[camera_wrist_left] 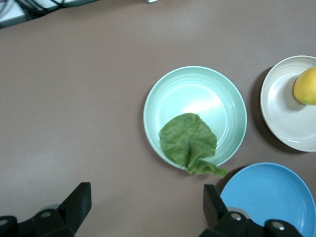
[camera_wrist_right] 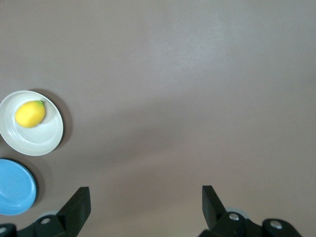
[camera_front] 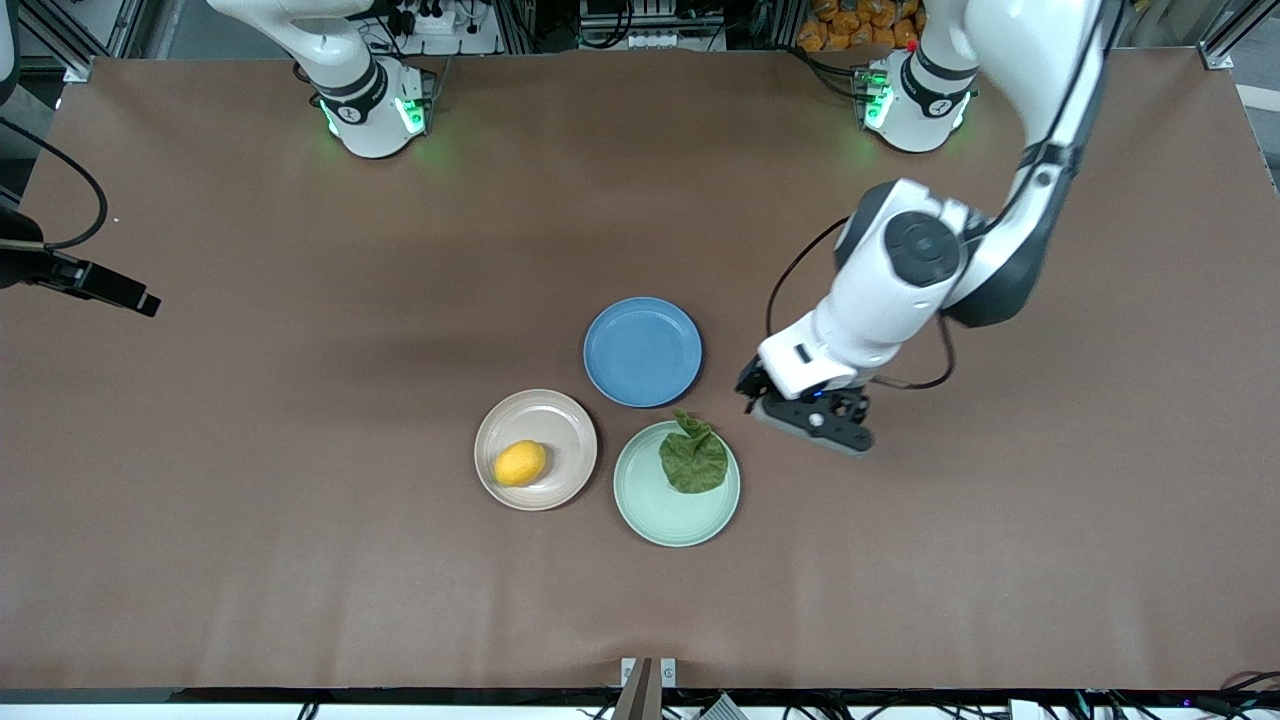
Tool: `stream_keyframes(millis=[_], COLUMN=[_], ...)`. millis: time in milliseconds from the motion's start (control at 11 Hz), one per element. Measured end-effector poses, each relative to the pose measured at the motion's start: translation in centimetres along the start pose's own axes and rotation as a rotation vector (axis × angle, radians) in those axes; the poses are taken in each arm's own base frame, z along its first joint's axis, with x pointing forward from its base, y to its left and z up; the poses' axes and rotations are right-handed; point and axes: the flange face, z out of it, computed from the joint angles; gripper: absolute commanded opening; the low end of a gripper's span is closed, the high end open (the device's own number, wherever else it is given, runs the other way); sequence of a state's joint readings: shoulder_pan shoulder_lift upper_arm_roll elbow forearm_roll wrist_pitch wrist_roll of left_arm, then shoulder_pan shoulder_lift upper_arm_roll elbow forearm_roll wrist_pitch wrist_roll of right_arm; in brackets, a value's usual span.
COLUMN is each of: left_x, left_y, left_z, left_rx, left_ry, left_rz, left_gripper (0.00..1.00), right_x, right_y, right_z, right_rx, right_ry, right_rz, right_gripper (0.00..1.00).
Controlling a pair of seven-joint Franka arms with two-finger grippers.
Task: Pick lemon and lettuce from plates
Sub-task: 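Move the left gripper over the lettuce leaf on the green plate, then lower the left gripper onto the lettuce while the right gripper reaches the lemon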
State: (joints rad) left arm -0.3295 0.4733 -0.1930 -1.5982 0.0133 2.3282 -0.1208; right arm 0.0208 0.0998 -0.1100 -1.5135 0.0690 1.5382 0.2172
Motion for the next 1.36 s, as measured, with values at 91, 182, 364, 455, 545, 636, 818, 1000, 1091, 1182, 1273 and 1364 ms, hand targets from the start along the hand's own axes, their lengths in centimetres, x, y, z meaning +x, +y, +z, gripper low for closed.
stream_keyframes(millis=[91,182,364,455,545,636,818,1000,1091,1182,1273,1364], left_x=[-0.1,-0.4,-1.0,-1.3,-1.4,-1.4,-1.4,-1.4,-1.3,-1.4,-1.6,-1.8], left_y=[0.9,2.0,3.8,4.5,5.1,5.5,5.6,5.4,5.4,5.3,5.2,5.2], left_z=[2.2,4.3,7.9,9.4,10.8,12.1,14.3,16.4,17.2,17.9,18.5,19.0], left_rx=[-0.01,-0.017,-0.031,-0.031,-0.029,-0.028,-0.014,-0.016,-0.019,-0.021,-0.022,-0.022], left_ry=[0.012,0.018,0.031,0.049,0.059,0.068,0.101,0.115,0.118,0.117,0.111,0.104], left_rz=[0.018,0.045,0.074,0.097,0.117,0.131,0.17,0.175,0.173,0.171,0.17,0.169], left_gripper=[1.0,1.0,1.0,1.0,1.0,1.0,1.0,1.0,1.0,1.0,1.0,1.0], right_x=[0.1,0.2,0.3,0.3,0.2,0.1,0.1,0.6,1.2,1.7,2.1,2.4], right_y=[-0.2,-0.4,-1.0,-1.9,-3.2,-5.3,-9.6,-12.9,-13.6,-14.1,-14.7,-15.7], right_z=[0.2,0.5,1.1,1.5,2.2,3.3,5.6,8.2,9.1,9.9,10.6,11.4], right_rx=[0.007,0.011,0.016,0.014,0.007,-0.005,-0.024,0.002,0.027,0.042,0.044,0.038], right_ry=[-0.006,-0.011,-0.025,-0.033,-0.043,-0.054,-0.059,-0.074,-0.083,-0.093,-0.1,-0.105], right_rz=[0.038,0.066,0.133,0.172,0.211,0.255,0.323,0.401,0.444,0.475,0.495,0.517], right_gripper=[1.0,1.0,1.0,1.0,1.0,1.0,1.0,1.0,1.0,1.0,1.0,1.0])
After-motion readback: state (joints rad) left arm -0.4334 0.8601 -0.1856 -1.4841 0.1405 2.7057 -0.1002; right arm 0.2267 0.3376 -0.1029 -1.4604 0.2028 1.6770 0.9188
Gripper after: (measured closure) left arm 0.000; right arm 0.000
